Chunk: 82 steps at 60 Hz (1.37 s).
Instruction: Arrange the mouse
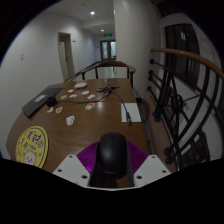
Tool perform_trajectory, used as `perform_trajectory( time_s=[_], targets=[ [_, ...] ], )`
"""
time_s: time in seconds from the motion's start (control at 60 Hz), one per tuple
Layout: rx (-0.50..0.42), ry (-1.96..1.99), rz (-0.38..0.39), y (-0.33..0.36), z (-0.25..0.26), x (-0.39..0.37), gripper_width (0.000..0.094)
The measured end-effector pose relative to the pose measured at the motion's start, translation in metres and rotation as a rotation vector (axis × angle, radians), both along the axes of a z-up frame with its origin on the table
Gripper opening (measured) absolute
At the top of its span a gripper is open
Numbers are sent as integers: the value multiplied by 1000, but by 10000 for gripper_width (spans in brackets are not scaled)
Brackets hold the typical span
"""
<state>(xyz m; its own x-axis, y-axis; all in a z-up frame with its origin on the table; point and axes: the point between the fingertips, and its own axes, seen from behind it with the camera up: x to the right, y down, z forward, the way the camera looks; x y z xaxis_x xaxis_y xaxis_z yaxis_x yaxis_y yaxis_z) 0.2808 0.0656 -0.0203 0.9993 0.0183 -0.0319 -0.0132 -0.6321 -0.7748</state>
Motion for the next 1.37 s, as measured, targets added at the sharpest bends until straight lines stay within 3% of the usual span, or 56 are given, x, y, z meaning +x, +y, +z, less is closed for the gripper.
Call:
perform_trajectory(
  time_s=[0.167,0.283,0.417,0.5,0.633,0.733,0.933,0.967,1.067,1.15,1.233,1.367],
  targets=[
    [9,-5,-49,-9,8,7,337],
    [139,-30,-140,-21,78,-1,335],
    [307,-65,-94,-38,180,-82,349],
    [360,-68,-82,-41,204,-140,354],
    [247,-34,20,-45,133,-232,351],
    [114,-19,39,-36,70,-255,352],
    [16,-42,23,-50,5,-262,360],
    [35,-25,20,-46,7,-263,359],
    [5,-26,50,-46,6,-262,480],
    [-15,-72,133,-49,7,-262,581],
    [-27,-72,233,-66,16,-266,869],
    [-35,-5,329,-107,36,-253,847]
  ],
)
